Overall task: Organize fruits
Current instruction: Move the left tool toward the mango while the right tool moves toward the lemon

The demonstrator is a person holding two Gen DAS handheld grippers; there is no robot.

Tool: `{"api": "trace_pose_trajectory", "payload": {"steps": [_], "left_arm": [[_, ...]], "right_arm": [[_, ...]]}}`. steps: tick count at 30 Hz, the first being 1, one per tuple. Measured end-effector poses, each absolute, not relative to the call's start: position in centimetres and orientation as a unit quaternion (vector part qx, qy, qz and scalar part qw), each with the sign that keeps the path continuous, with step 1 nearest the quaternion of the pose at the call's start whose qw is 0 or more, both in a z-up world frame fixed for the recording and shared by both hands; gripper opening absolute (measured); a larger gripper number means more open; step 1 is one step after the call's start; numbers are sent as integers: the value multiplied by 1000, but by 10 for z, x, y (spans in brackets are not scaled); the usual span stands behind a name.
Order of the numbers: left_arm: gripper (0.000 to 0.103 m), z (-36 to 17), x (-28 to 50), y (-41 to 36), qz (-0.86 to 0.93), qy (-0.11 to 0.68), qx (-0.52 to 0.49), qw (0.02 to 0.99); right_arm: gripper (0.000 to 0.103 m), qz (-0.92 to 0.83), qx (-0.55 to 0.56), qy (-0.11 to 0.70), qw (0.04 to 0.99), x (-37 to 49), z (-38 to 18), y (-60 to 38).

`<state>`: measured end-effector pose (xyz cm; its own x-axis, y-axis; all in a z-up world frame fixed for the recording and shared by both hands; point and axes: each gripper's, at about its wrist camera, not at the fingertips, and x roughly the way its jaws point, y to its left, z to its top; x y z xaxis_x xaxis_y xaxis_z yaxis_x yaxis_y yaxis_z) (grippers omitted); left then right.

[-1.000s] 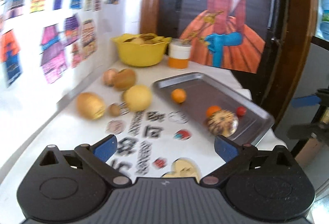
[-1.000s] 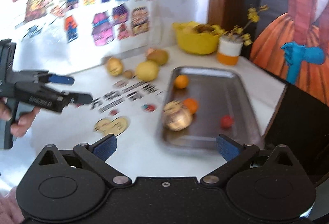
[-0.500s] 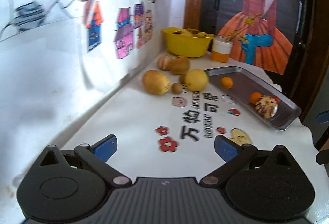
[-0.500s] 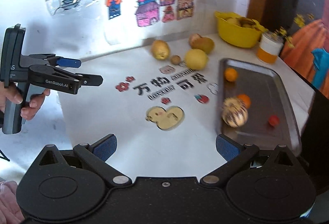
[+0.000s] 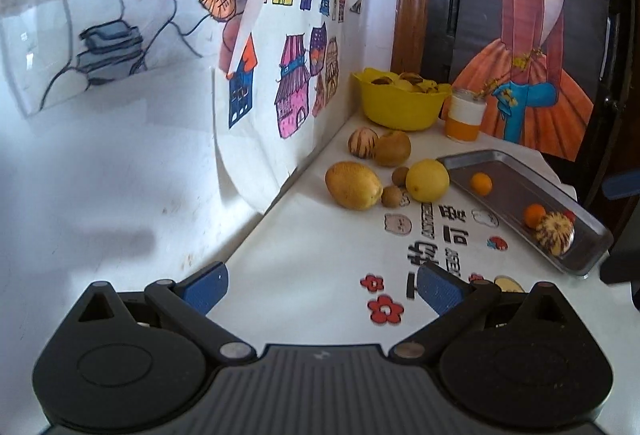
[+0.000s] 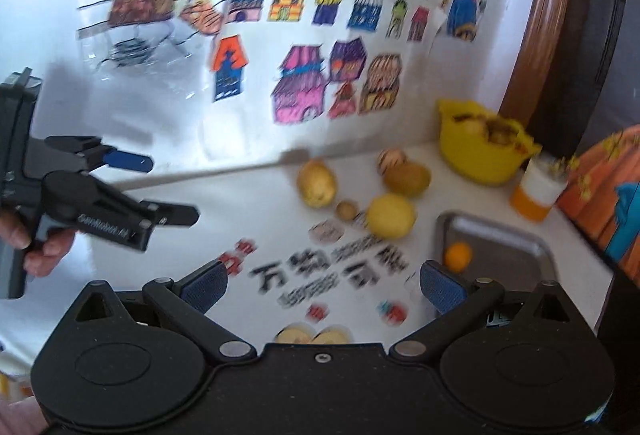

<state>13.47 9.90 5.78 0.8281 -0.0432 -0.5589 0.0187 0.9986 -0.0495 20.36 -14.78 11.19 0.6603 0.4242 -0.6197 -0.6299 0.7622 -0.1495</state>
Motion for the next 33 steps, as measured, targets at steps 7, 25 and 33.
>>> {"api": "trace_pose_trajectory", "payload": {"steps": [7, 25, 33], "left_arm": [[102, 56, 170, 90, -19, 290, -32, 956], [102, 22, 302, 69, 6, 318, -79, 945], [102, 8, 328, 72, 6, 336, -111, 935]], "right_arm": [[102, 279, -207, 274, 897, 253, 97, -137], [98, 299, -231, 290, 880, 364, 25, -122], [92, 296, -238, 298, 876, 377, 16, -116]]}}
